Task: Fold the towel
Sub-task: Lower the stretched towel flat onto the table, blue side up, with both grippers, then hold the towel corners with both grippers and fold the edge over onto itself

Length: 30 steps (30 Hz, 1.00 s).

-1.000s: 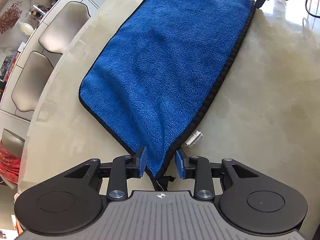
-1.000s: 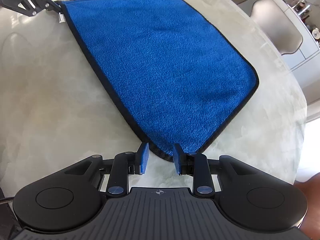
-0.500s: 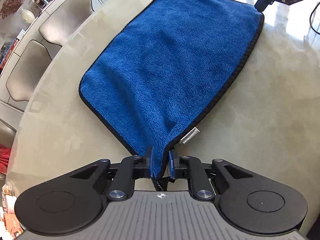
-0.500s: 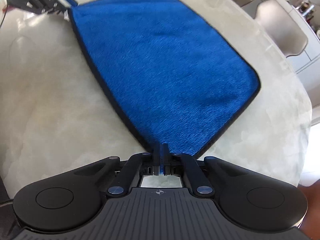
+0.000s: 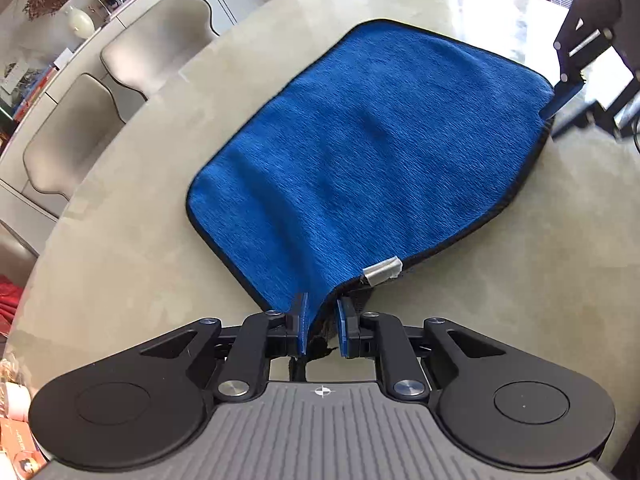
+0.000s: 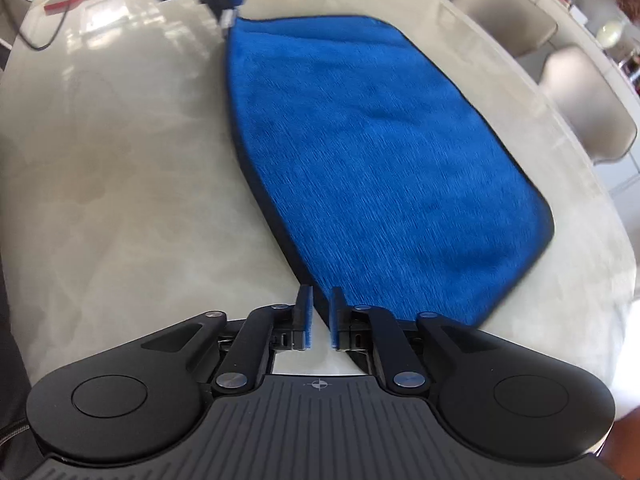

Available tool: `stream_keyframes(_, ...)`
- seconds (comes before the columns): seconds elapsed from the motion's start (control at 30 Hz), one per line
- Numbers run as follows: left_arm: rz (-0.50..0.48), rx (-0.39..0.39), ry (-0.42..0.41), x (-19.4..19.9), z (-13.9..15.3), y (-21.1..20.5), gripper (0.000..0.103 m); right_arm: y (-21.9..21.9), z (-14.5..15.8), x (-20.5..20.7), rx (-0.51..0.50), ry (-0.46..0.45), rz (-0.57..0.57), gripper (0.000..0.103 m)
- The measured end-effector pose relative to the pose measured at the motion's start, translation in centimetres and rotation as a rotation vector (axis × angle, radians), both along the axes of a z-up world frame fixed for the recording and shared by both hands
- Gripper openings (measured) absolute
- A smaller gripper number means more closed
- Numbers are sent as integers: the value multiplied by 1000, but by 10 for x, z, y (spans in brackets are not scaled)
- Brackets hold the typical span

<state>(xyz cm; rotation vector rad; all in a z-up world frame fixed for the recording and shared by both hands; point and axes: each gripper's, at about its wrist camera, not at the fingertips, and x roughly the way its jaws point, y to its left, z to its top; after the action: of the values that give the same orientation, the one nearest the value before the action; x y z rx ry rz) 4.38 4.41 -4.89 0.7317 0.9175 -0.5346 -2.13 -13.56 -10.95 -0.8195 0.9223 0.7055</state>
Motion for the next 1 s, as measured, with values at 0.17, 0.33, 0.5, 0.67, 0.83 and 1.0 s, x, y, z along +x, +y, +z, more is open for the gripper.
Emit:
stream_keyframes(0.17, 23, -31, -7, 5, 5, 3, 6, 10, -3, -1, 1, -12, 8, 27)
stream_keyframes(0.33, 52, -62, 0, 12, 12, 9, 5, 13, -4, -2, -4, -40, -14, 27)
stream_keyframes(0.5, 69, -74, -6, 15, 17, 12, 5, 2, -5, 4, -27, -64, -65, 27)
stream_keyframes(0.67, 71, -66, -3, 15, 17, 11, 5, -15, -8, 6, -82, -102, -120, 27)
stream_keyframes(0.83, 44, -42, 21, 10, 13, 12, 6, -36, -2, 14, -48, -57, -193, 8)
stream_keyframes(1.0, 1, 15, 30, 7, 8, 9, 6, -46, 20, 22, 4, -72, -211, 6)
